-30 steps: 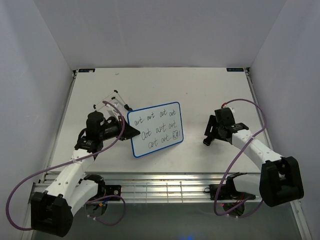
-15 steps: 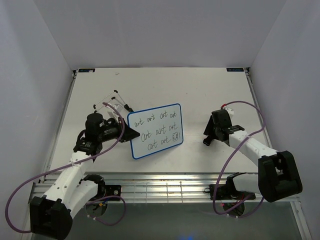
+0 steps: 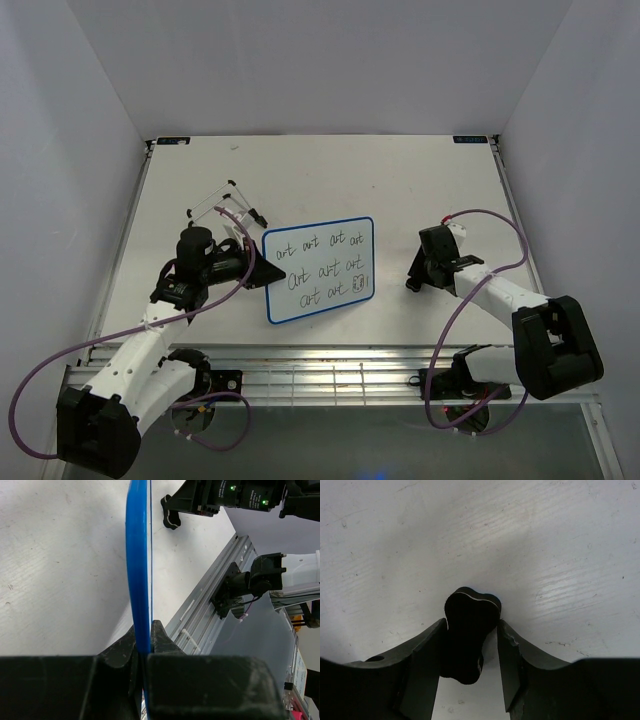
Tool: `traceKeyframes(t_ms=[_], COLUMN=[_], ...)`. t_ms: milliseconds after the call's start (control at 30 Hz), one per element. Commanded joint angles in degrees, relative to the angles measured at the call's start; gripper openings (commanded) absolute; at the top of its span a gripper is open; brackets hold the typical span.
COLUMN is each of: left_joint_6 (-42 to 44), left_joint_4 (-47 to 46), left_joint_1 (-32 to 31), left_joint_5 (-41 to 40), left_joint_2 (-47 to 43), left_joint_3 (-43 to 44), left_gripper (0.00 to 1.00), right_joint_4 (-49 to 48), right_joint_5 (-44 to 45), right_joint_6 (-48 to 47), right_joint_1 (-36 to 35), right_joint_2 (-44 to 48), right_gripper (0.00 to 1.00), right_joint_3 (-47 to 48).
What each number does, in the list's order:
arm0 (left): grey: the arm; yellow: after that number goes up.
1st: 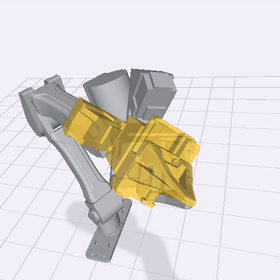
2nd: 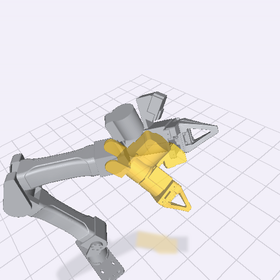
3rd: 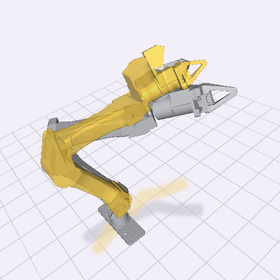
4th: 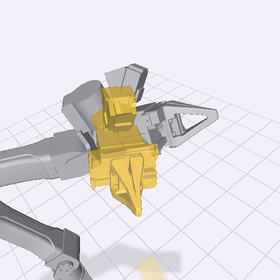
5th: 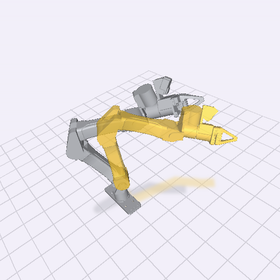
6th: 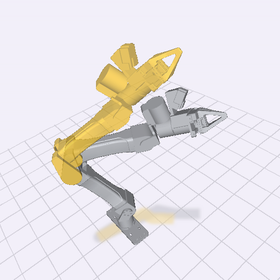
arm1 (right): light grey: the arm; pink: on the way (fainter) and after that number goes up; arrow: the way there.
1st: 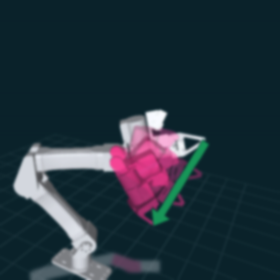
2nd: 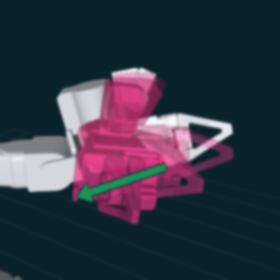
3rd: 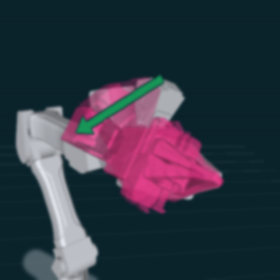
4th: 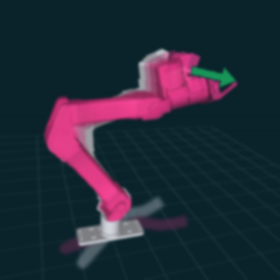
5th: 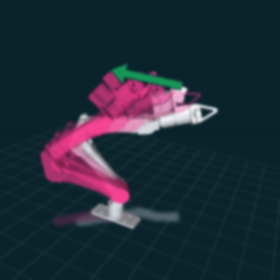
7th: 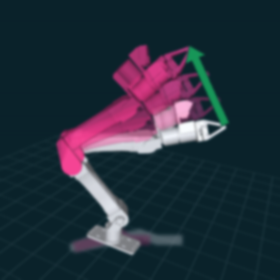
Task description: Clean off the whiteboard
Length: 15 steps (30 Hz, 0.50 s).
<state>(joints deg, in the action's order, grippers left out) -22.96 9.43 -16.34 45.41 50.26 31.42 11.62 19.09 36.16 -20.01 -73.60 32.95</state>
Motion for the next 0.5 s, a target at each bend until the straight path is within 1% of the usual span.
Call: traceKeyframes(t_ms=[0,267,300,467], left_joint_6=[1.4,1.8,1.8,2.0], left_joint_4=[-1.0,-0.5,-0.6,-0.3], left_joint_1=[-0.6,-1.2,-1.1,-1.2], left_joint_5=[1.9,1.4,1.5,1.4], left_joint_2=[-0.8,-0.9,-0.9,-0.5], left_joint_3=[1.2,1.3,1.3,1.4], left_gripper=[0.00,0.00,0.00,0.00], right_joint_4=[-1.9,-1.7,-1.7,-1.9], right_joint_5=[2.2,2.3,2.4,1.8], right_joint_6=[2.0,2.1,2.1,1.9], right_joint_1=[-0.5,-0.6,-0.7,-0.9], right_joint_2=[-0.1,-0.9,-0.8,-1.0], right_gripper=[0.50,0.49,0.44,0.43], right_joint_3=[-1.0,-1.0,-1.0,-1.0])
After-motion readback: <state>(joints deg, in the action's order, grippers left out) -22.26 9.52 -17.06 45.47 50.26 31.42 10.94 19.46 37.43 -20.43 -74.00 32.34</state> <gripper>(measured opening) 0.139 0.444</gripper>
